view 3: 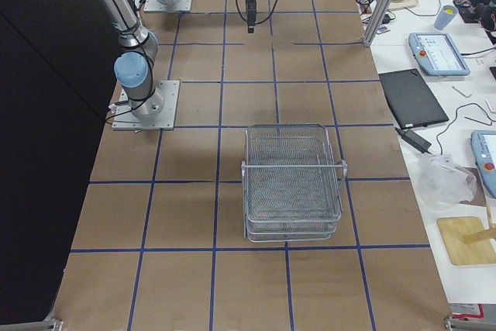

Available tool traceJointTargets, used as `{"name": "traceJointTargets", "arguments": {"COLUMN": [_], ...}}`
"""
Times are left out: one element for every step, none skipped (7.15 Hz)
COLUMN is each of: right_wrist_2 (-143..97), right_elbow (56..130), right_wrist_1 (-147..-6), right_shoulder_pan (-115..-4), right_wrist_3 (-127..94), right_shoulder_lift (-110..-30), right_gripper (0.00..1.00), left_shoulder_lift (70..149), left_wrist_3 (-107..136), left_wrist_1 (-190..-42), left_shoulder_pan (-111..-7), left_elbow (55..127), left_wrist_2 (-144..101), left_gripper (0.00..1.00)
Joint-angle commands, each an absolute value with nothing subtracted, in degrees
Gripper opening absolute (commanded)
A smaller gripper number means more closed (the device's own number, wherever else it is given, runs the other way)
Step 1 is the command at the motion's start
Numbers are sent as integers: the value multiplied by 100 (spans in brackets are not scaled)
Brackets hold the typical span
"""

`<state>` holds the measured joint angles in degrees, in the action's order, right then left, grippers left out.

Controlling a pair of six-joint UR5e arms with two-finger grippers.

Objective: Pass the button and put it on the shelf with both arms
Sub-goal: 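Move the left gripper toward the blue tray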

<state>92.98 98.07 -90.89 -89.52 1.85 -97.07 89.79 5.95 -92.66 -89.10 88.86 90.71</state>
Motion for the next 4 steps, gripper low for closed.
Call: {"name": "traceJointTargets", "arguments": {"right_wrist_2": [9325,9325,9316,9334], "right_elbow": [9826,9826,9826,9826], "right_wrist_1": [-9079,-9070,-9070,-9070], "right_shoulder_pan": [-8947,-8956,-8956,-8956], "right_wrist_3": [185,185,176,176], "right_shoulder_lift": [-9703,-9703,-9703,-9694], "right_gripper": [100,100,100,100], "left_shoulder_lift": [8922,8843,8955,8991], "left_wrist_3": [589,563,475,196], "left_wrist_1": [-9272,-9316,-9290,-9229], "left_shoulder_pan": [-8912,-8912,-8903,-8799], "left_elbow": [8955,9017,8983,8965], "left_wrist_2": [9070,9070,9157,9428], "left_gripper": [100,100,100,100]}}
